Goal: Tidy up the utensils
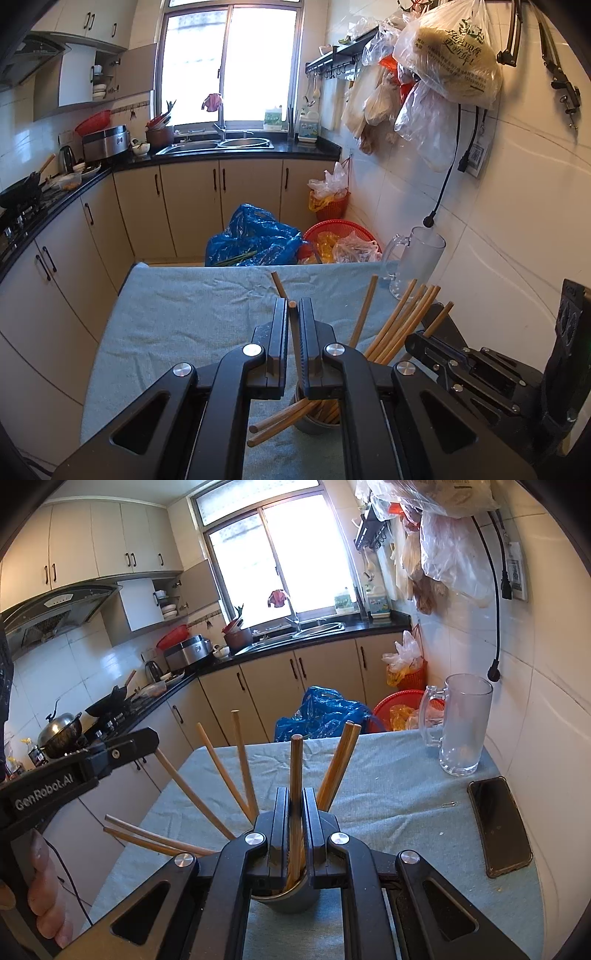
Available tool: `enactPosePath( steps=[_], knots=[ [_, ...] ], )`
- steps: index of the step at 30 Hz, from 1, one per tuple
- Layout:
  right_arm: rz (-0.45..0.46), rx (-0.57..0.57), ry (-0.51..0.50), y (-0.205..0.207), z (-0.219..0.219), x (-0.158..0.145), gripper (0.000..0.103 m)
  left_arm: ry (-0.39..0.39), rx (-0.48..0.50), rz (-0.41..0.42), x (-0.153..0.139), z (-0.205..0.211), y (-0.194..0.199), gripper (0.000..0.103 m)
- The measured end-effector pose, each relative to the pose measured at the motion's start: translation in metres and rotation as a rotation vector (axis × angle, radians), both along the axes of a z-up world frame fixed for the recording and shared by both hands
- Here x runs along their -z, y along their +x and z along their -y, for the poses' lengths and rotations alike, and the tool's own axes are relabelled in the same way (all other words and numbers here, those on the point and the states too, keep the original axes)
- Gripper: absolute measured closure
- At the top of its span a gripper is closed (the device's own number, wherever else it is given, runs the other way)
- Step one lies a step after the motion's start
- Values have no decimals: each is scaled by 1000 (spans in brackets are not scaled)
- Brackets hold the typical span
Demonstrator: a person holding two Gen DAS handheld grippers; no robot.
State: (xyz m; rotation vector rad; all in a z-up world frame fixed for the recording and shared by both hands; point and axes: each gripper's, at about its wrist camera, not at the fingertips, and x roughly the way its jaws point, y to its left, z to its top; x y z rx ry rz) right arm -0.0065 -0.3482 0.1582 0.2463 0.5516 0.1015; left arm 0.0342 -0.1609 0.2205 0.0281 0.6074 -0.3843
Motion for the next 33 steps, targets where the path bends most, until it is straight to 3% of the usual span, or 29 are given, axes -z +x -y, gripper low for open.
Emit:
enactPosePath(
  steps=[15,17,20,22,24,30,33],
  knots=[
    [-4,5,23,1,1,1,95,-8,-6,-14,1,-5,-3,98],
    [-6,9,30,1,2,1,90,-12,-7,-24,0,-7,-5,97],
    [-1,23,41,-1,5,-3,70,-7,-18,-19,-3,-8,-11,84],
    [6,28,46,-5,6,-6,64,-2,-24,0,-7,-10,-19,74],
    [6,30,48,-8,7,-10,63,2,-23,16,-11,-12,-26,71],
    [10,41,60,-21,11,-16,61,-18,-25,37,-27,-20,-48,46],
    [22,47,56,-33,13,-21,55,-14,-33,68,-35,-25,-63,41]
  ],
)
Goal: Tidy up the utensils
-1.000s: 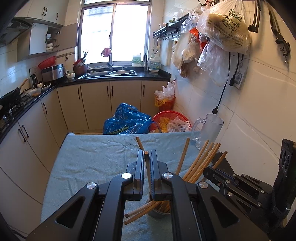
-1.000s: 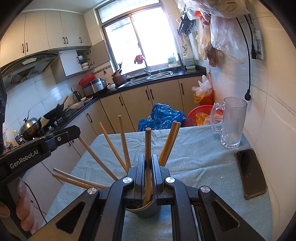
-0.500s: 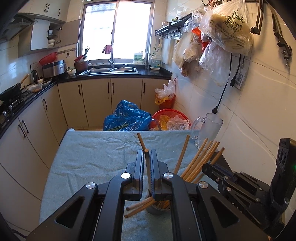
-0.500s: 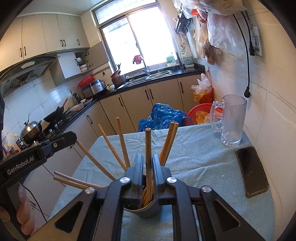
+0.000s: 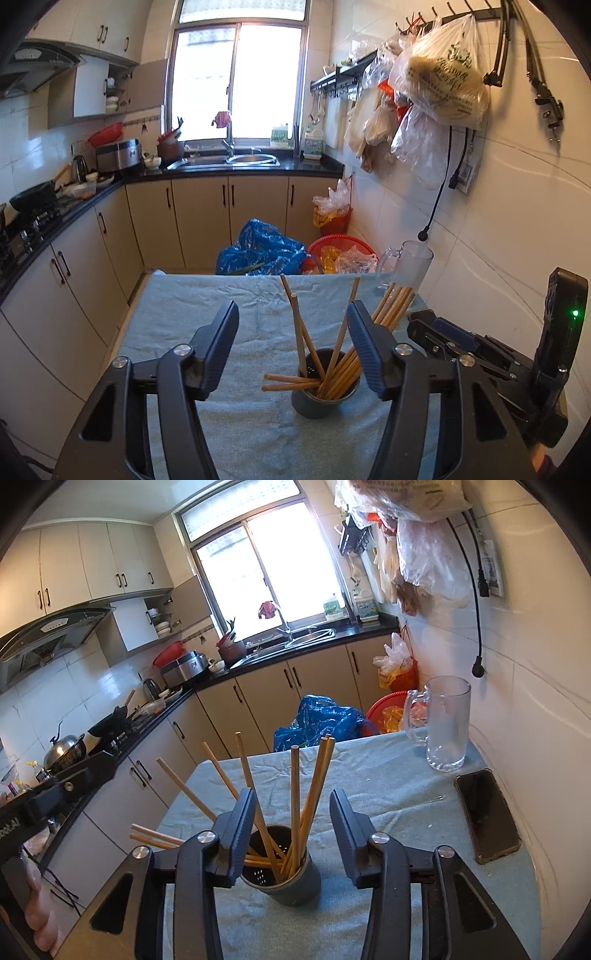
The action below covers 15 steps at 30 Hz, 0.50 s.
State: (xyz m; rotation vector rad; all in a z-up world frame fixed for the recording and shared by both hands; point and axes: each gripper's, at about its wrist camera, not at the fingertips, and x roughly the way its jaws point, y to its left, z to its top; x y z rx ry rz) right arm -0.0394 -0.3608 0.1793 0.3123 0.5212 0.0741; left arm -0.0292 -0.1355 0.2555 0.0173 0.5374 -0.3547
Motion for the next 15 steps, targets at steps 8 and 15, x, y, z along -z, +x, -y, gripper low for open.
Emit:
enactPosePath(
  steps=[8,15],
  knots=[
    [21,16,-18,-35,6,-10,50,-16,-18,22,-10,-13,-38,26],
    [24,45,-29,-71,13,-6,44,-56,-41,-3,-5,-27,-73,16]
  ],
)
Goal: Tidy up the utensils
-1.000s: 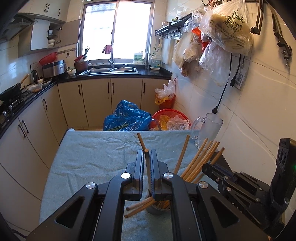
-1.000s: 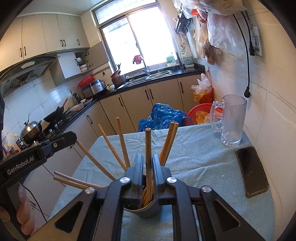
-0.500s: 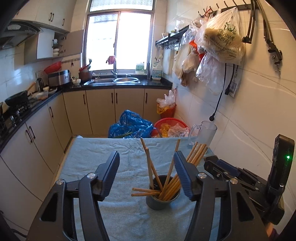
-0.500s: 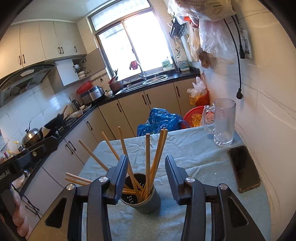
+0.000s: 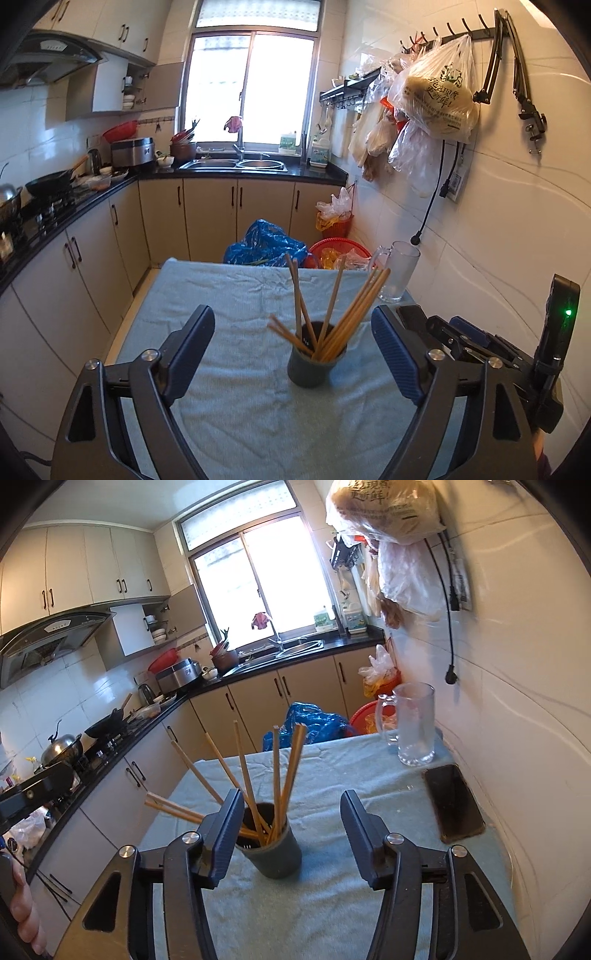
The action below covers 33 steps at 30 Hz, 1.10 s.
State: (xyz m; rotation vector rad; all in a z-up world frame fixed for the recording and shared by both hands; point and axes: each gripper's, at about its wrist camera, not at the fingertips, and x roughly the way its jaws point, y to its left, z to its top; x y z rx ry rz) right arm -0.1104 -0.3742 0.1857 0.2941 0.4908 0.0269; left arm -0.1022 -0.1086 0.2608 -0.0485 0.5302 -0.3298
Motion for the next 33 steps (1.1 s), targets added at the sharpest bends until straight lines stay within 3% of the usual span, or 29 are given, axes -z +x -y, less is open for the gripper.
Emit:
enactPosePath(
  steps=[8,15,22,27,33],
  knots=[
    [-35,13,34,-32,2,19,41,-24,-1,-75,23,-10,-33,14],
    [-46,20,73,-52,-2,29,40,-26,-47,-88,36,-26,-58,13],
    [-43,25,92,-65,-16,36,37,-48,-172,8,47,-42,-84,0],
    [-54,33,93,-77,-29,44,36,-45,-218,19,58,-44,-92,0],
    [-61,77,90,-93,-35,50,35,38,-291,139,56,-37,-110,0]
  ],
)
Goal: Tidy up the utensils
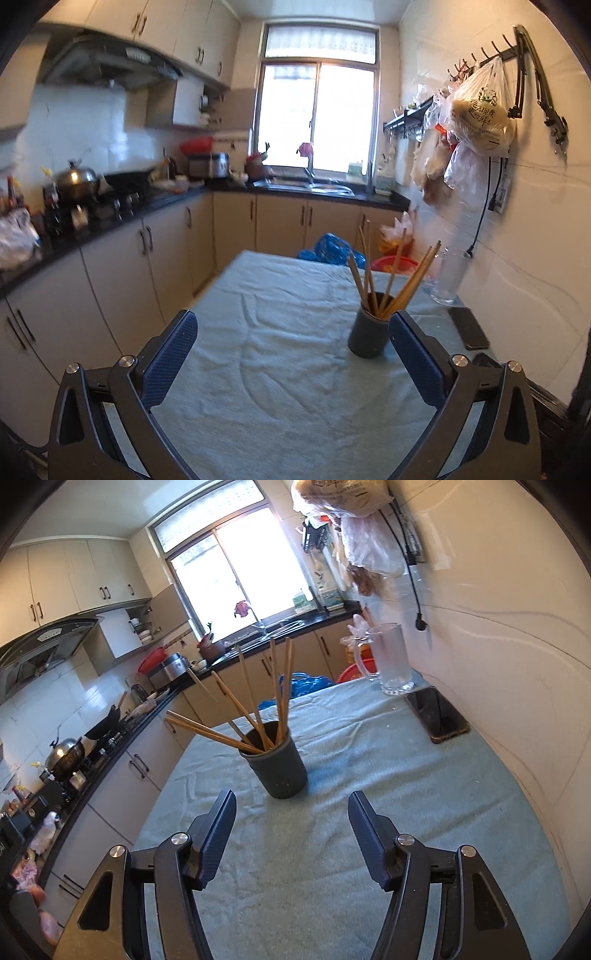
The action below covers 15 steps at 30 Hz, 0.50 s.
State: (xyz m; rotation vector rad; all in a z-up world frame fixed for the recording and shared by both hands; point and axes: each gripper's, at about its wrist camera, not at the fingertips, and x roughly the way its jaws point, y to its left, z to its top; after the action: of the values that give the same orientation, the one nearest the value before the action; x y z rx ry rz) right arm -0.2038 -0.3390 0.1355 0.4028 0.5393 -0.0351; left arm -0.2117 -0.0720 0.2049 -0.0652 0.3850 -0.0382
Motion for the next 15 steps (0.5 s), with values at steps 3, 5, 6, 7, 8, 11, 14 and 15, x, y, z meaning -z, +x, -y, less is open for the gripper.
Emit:
enactPosePath(
  steps=[3,5,6,7,8,11,14,15],
  knots=[
    [-1,28,-19,-5,-3,0,34,12,18,2,-2,2,-2,0],
    [5,47,-38,-7,-5,-2,33,19,15,7,-1,3,-3,0],
    [8,53,-50,-7,-6,-3,32,34,11,7,-1,4,-3,0],
    [11,57,-61,-8,-7,-4,31,48,9,6,0,5,-3,0],
    [14,62,-75,-8,-9,-5,30,62,9,6,1,7,-2,0],
    [16,70,-87,-7,-11,-6,29,66,36,-9,3,7,0,0],
    [12,81,-109,-5,-13,-6,28,64,54,-31,7,7,4,0],
    [10,84,-119,-5,-14,-5,28,63,56,-36,9,7,5,0]
  ],
)
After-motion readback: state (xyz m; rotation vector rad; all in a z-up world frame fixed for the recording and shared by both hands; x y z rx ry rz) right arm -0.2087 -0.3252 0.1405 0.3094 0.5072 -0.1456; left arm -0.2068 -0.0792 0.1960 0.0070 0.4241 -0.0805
